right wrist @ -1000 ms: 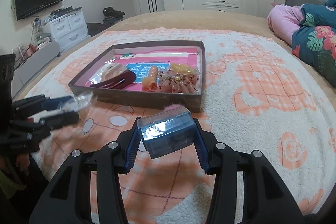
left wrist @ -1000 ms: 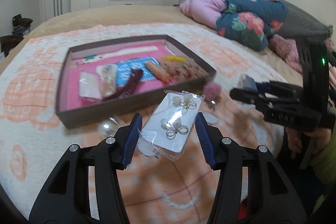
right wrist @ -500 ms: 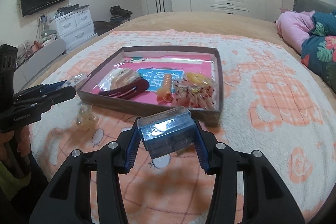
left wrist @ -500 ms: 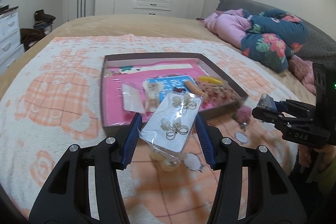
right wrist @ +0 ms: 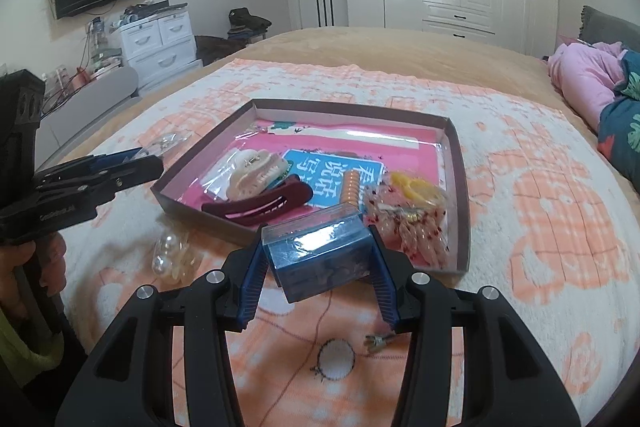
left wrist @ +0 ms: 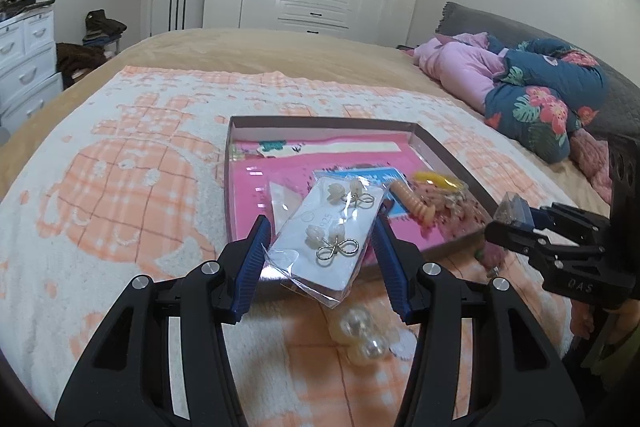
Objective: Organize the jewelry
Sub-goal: 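Carry the earring card and blue box over the tray and open both tools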
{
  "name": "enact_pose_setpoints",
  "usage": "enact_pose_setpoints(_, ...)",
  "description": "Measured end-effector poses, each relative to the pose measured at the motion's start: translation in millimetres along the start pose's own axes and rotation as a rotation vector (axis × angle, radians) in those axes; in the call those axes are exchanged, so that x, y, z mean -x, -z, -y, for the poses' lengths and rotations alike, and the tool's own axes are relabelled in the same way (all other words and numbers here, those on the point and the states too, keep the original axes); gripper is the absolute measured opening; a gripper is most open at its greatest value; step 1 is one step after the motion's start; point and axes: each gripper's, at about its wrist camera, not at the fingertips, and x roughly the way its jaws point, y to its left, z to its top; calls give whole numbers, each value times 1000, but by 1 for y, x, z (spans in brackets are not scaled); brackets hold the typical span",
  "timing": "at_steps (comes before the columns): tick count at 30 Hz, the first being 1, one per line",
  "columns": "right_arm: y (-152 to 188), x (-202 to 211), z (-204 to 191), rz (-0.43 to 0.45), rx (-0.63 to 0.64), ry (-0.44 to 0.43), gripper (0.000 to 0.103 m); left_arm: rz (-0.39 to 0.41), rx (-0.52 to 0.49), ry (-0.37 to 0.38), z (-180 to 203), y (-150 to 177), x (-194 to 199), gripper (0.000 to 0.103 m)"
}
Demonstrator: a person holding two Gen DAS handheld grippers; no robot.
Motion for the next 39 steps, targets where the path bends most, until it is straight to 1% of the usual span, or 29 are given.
enact_pose_setpoints(8,-13,-6,8,13,-13,14,45,7,14,-4,-5,-19,-15,44)
enact_pose_setpoints(19,-30,-15,21,31,-22,47,45,3,0,-17,-3,-35,-36,44)
enact_pose_setpoints(24,-36,-22,25,30,-18,63,45,-11,-4,-29,-6,-38,-49,44)
enact_pose_setpoints(30,-38,-39,26,7,-15,73,45,-40,6,-44,-13,-35,-65,44)
enact_pose_setpoints(39,-22,-65,30,-65,-14,116,46,-74,-6,-53,-13,-26,-77,44)
